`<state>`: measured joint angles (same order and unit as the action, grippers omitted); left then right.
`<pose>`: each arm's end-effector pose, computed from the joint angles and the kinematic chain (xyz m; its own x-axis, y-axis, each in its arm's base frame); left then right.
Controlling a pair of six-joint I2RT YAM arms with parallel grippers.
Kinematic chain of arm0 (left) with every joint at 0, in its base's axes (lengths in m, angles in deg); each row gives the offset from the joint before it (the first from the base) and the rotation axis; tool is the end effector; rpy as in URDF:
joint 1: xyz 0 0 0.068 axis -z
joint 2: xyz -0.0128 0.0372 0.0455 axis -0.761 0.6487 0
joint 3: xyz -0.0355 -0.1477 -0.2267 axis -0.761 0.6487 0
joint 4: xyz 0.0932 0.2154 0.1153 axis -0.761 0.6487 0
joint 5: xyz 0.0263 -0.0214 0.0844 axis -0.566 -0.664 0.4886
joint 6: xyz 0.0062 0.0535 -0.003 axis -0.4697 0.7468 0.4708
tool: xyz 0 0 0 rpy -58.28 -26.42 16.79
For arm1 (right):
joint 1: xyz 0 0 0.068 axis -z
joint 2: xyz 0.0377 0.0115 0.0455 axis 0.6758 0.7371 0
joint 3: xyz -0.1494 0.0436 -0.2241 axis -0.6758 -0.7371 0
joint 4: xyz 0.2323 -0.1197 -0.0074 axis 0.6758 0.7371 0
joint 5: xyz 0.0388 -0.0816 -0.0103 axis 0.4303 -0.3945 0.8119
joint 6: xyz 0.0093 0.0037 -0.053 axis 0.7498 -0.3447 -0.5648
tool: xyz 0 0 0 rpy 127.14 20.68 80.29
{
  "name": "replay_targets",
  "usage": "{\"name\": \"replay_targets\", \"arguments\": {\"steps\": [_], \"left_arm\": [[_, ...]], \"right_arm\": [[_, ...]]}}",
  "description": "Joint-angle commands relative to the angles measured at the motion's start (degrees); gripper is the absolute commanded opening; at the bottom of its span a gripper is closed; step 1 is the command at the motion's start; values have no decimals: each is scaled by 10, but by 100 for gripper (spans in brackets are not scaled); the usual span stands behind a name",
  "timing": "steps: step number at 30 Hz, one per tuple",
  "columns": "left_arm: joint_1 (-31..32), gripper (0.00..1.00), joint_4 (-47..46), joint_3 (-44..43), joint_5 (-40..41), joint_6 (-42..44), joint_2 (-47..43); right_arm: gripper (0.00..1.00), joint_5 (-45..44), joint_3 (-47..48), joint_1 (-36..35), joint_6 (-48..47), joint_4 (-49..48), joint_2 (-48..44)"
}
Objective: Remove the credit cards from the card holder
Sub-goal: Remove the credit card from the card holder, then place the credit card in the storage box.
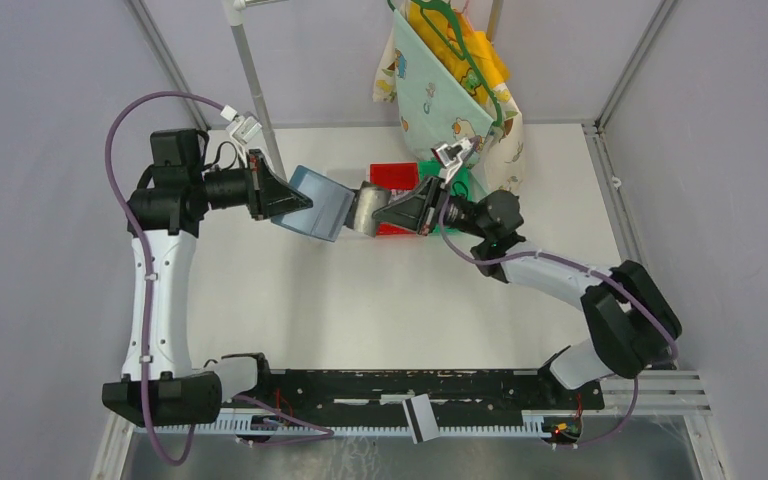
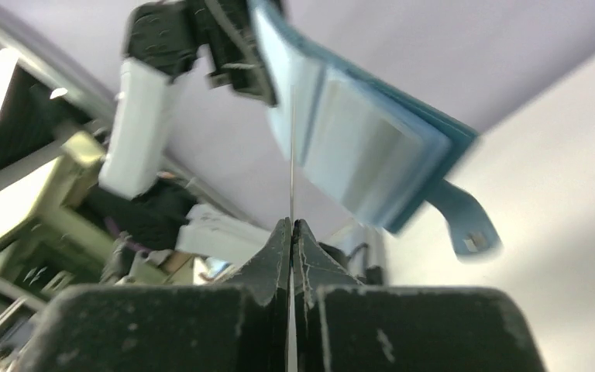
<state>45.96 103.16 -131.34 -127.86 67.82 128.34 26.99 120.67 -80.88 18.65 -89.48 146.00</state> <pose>0.2123 -0.0203 0.4328 -0.5841 -0.0139 -0.8116 0.7475 0.3803 -0.5445 0.2391 0.2194 0.3107 -0.7727 0.3001 -0.5594 -0.6264 -0.2173 0.7486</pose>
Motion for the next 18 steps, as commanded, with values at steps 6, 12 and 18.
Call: {"name": "replay_targets", "arguments": {"steps": [6,12,18], "left_arm": [[-3,3,84,-59,115,161,-37],[-3,4,180,-92,91,227,-26],[-3,4,202,-85,70,251,-46]], "right_arm": [[0,-87,139,53,-364,516,-22],[0,-133,307,52,-423,614,138],[0,-159,436,46,-433,660,274]]}}
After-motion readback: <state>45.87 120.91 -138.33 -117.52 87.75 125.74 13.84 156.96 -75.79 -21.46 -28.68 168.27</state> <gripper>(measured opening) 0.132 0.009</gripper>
